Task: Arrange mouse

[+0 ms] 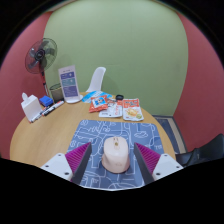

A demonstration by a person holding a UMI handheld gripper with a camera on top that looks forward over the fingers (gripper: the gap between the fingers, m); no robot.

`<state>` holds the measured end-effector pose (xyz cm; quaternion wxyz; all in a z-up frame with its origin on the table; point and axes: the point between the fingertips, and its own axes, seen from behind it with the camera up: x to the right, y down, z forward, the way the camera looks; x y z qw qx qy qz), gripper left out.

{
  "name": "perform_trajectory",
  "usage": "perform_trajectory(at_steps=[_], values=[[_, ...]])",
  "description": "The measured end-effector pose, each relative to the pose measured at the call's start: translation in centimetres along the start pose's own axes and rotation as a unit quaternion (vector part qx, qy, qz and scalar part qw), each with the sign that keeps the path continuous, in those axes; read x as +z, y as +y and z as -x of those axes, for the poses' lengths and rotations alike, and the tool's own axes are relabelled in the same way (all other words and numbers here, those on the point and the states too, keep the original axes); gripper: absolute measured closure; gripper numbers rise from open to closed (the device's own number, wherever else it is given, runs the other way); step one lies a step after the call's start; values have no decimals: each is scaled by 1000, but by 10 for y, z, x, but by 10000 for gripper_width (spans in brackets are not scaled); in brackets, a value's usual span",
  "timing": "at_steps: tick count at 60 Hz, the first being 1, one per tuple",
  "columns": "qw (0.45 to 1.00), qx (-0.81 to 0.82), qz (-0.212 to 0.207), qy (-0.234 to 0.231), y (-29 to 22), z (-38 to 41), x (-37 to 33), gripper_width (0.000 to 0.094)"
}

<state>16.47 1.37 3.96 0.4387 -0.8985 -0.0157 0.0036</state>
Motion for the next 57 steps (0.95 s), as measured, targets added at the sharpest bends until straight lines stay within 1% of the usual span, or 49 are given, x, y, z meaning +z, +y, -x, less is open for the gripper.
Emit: perform_trajectory(at_steps=[7, 16, 24, 34, 44, 57], values=[[1000, -5, -19, 10, -12, 7, -53, 93], [998, -6, -43, 34, -16, 17, -140, 93], [998, -4, -52, 45, 0, 31, -216, 95], [997, -5, -59, 53, 22, 47, -292, 97], [996, -5, -67, 55, 34, 60, -333, 96], [995, -3, -71, 69, 37, 55, -350, 99]])
